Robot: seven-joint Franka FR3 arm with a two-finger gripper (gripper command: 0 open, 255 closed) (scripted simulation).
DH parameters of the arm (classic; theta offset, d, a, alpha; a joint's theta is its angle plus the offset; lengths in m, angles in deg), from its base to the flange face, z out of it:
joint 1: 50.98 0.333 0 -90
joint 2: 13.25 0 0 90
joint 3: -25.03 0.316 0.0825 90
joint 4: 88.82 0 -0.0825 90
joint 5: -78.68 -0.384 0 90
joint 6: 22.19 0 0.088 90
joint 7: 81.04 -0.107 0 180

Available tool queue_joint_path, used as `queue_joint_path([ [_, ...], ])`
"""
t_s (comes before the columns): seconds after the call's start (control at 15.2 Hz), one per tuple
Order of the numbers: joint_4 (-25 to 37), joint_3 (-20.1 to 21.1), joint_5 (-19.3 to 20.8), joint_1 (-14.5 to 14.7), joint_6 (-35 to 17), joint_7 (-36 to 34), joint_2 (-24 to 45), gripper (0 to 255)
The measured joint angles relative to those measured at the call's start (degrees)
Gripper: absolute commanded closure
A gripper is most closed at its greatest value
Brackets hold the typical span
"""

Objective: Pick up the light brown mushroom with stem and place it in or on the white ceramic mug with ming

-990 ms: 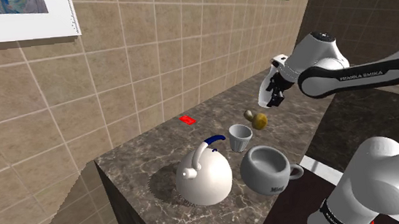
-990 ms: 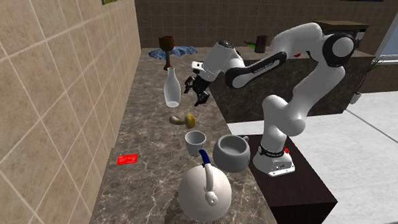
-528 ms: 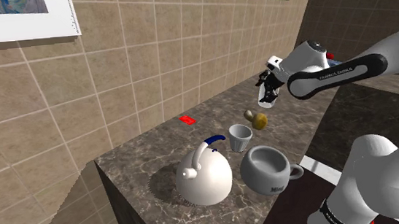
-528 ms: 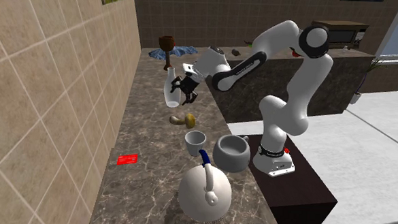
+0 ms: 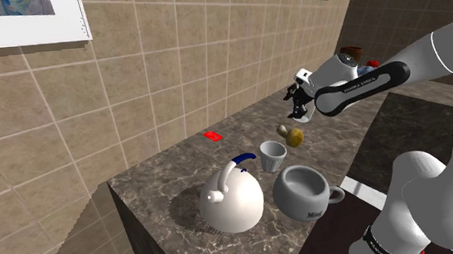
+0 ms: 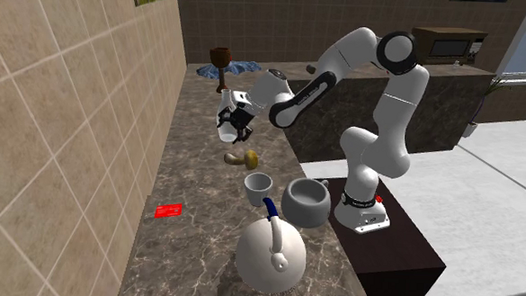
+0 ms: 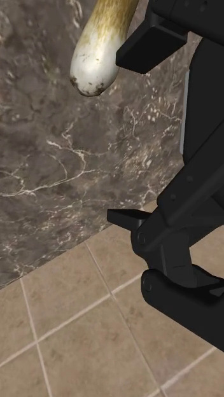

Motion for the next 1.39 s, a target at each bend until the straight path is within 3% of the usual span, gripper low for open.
queue_joint_path([
  [0.4,-0.06,-0.78,-0.44,0.70,-0.81,0.31,0.70,0],
  [0.46,-0.06,-0.78,-0.44,0.70,-0.81,0.31,0.70,255],
  [1.06,-0.06,-0.78,-0.44,0.70,-0.81,0.31,0.70,255],
  [1.12,-0.06,-0.78,-0.44,0.70,-0.81,0.31,0.70,0],
  [1.19,-0.06,-0.78,-0.44,0.70,-0.81,0.31,0.70,0],
  [1.25,-0.52,4.19,1.02,-4.14,-0.24,-2.65,1.93,0],
  [1.32,-0.97,12.45,3.50,-11.77,1.40,-10.83,3.19,0],
  [1.39,-1.13,20.82,5.79,-19.01,4.14,-23.45,4.18,0],
])
